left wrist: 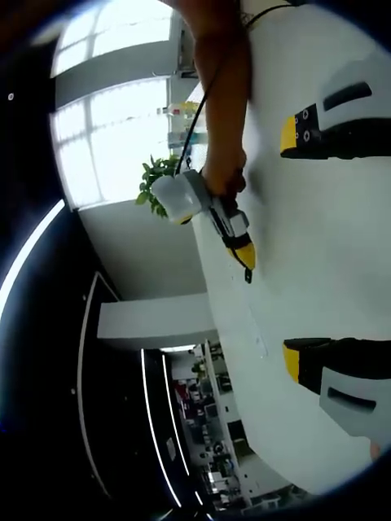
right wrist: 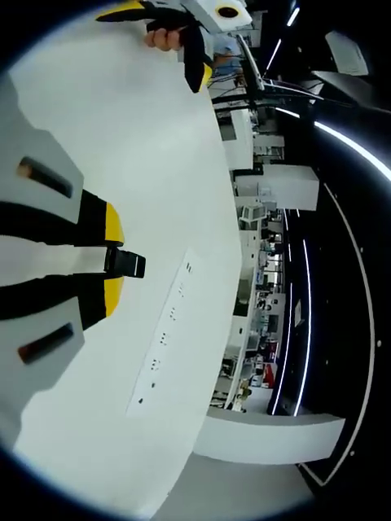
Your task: Snap the two parts of the plastic buckle together until the buckle closes and remains connected.
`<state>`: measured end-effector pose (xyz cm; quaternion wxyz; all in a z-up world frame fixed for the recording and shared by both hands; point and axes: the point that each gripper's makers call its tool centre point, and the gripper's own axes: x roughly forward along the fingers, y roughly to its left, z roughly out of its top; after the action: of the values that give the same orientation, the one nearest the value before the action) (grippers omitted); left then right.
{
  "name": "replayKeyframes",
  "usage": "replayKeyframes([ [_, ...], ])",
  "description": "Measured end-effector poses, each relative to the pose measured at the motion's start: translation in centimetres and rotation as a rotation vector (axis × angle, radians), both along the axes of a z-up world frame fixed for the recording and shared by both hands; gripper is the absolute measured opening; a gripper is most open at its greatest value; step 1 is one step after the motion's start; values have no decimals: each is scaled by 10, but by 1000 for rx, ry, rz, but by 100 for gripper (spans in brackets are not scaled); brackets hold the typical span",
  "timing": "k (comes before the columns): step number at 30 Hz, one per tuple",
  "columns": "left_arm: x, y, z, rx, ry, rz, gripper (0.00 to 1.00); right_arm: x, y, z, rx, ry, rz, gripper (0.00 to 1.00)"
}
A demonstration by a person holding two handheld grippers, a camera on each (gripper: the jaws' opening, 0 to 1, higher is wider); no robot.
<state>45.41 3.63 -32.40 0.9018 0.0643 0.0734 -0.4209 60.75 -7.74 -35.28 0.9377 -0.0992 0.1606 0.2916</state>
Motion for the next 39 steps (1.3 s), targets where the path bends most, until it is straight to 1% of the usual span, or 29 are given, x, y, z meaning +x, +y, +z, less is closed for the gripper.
replayKeyframes([
  [3,-1,4,0,-1,0,3,92,7,-3,1,8,0,-14,9],
  [6,-2,5,0,-4,0,3,92,6,-2,3,11,2,-19,9],
  [10,-7,2,-1,1,1,-3,92,10,0,0,5,6,-21,9],
  [14,-7,-1,0,-1,-1,-9,92,20,1,-1,1,10,-24,9],
  [16,-7,-1,1,0,-1,-9,92,30,0,-1,2,13,-25,9],
  [18,-9,-1,0,-1,-1,-9,92,28,1,-3,0,16,-25,9],
  [21,-12,-2,0,-3,-2,-9,92,36,2,-3,-7,19,-23,9],
  [25,-13,-3,0,-4,-1,-9,92,39,4,-5,-17,23,-19,9],
  [28,-11,-4,-1,0,3,-10,92,45,5,-7,-19,25,-19,9],
  [31,-12,-3,0,-3,3,-8,92,42,6,-12,-29,39,-16,9],
  [39,-9,-3,0,-3,4,-11,92,39,8,-17,-36,57,-18,9],
])
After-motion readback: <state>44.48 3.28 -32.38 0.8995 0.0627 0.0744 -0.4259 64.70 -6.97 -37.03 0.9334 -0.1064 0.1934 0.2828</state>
